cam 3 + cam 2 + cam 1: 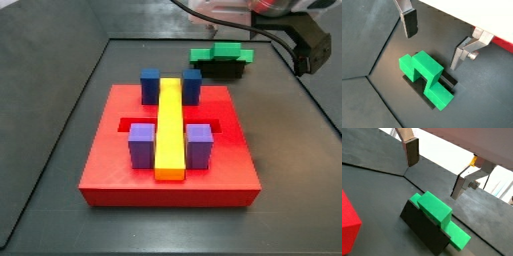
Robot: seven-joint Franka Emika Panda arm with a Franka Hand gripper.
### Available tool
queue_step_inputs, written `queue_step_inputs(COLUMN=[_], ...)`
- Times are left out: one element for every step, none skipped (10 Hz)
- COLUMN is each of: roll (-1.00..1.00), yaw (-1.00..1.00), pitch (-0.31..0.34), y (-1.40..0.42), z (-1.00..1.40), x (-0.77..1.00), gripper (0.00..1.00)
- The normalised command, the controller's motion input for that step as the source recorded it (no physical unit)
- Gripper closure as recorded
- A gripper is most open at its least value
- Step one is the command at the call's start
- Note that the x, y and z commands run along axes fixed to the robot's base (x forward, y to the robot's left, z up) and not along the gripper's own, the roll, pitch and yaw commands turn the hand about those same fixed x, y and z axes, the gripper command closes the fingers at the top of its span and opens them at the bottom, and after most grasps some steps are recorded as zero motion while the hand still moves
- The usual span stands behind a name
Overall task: Pick up the green object. Move up. Place the green object on the fixture. Regrasp the green object. Move to above the board. Insert the green object.
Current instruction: Regrasp the green object.
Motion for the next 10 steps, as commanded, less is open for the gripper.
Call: queue_step_inputs(roll=[0.05, 0.00, 0.00, 0.00, 0.00, 0.01, 0.05, 0.00, 0.06, 0.04], yaw=[0.00, 0.01, 0.00, 0.00, 0.00, 0.00, 0.00, 0.00, 0.00, 0.00], pitch=[0.000, -0.129, -0.229, -0.203, -0.063, 0.000, 0.000, 0.000, 0.000, 0.000], y=[0.00, 0.00, 0.00, 0.01, 0.25, 0.37, 0.37, 0.24, 0.13, 0.12], z=[-0.28, -0.31, -0.19, -0.09, -0.02, 0.00, 0.00, -0.01, -0.11, -0.24], x=[0.18, 0.22, 0.28, 0.31, 0.13, 0.00, 0.00, 0.00, 0.00, 0.00], gripper=[0.00, 0.00, 0.00, 0.00, 0.00, 0.00, 0.00, 0.00, 0.00, 0.00])
